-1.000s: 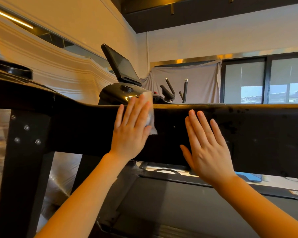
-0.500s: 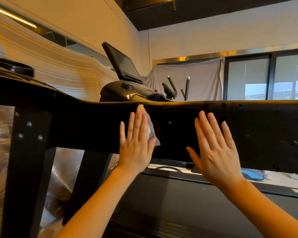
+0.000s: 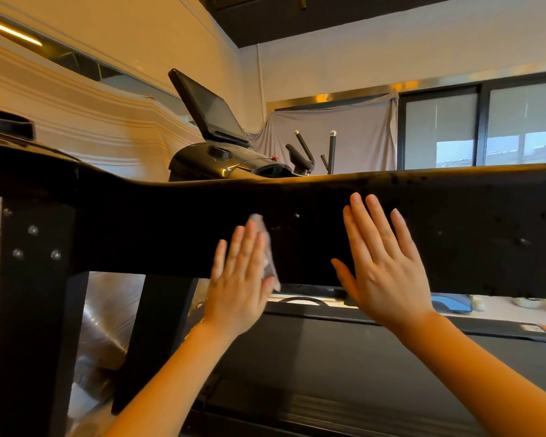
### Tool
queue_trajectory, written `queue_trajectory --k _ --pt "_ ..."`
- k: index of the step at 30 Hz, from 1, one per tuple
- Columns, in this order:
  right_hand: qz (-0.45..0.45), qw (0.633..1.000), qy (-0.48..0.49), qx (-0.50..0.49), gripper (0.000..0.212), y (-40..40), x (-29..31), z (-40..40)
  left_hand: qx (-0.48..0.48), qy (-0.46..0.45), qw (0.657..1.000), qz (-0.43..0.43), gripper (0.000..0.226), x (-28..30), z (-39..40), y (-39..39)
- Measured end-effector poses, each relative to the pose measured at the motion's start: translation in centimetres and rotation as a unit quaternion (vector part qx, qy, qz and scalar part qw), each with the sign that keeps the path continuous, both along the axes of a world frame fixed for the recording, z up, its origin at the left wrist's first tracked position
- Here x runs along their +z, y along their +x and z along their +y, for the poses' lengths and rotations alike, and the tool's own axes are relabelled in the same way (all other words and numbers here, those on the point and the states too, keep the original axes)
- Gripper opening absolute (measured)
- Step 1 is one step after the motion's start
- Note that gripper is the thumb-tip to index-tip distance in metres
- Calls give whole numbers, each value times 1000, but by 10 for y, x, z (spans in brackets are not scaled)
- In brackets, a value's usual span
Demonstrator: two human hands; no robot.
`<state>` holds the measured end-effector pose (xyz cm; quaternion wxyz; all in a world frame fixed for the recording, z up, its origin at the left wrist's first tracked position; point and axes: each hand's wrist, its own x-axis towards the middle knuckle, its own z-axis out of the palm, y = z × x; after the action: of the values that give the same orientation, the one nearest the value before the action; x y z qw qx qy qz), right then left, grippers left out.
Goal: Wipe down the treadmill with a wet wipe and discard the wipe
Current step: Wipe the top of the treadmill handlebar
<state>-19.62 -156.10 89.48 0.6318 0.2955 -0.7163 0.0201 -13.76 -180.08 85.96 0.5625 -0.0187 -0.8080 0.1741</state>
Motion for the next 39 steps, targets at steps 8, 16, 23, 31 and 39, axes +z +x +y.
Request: queue_trajectory --k 8,16,23,31,39 --pt "7 1000 3 -5 68 -1 1 1 28 -80 996 4 69 5 -13 1" --pt "9 1000 1 -5 69 -2 0 0 -5 -42 999 -10 69 5 23 -8" --pt "9 1000 6 -18 69 -2 -1 0 8 28 999 46 70 45 33 -6" --pt "14 1000 3 -8 68 -2 0 -1 -10 0 1000 -6 66 14 40 -4" --pt "14 1000 5 -9 67 -2 0 0 0 -5 999 32 65 62 51 -10"
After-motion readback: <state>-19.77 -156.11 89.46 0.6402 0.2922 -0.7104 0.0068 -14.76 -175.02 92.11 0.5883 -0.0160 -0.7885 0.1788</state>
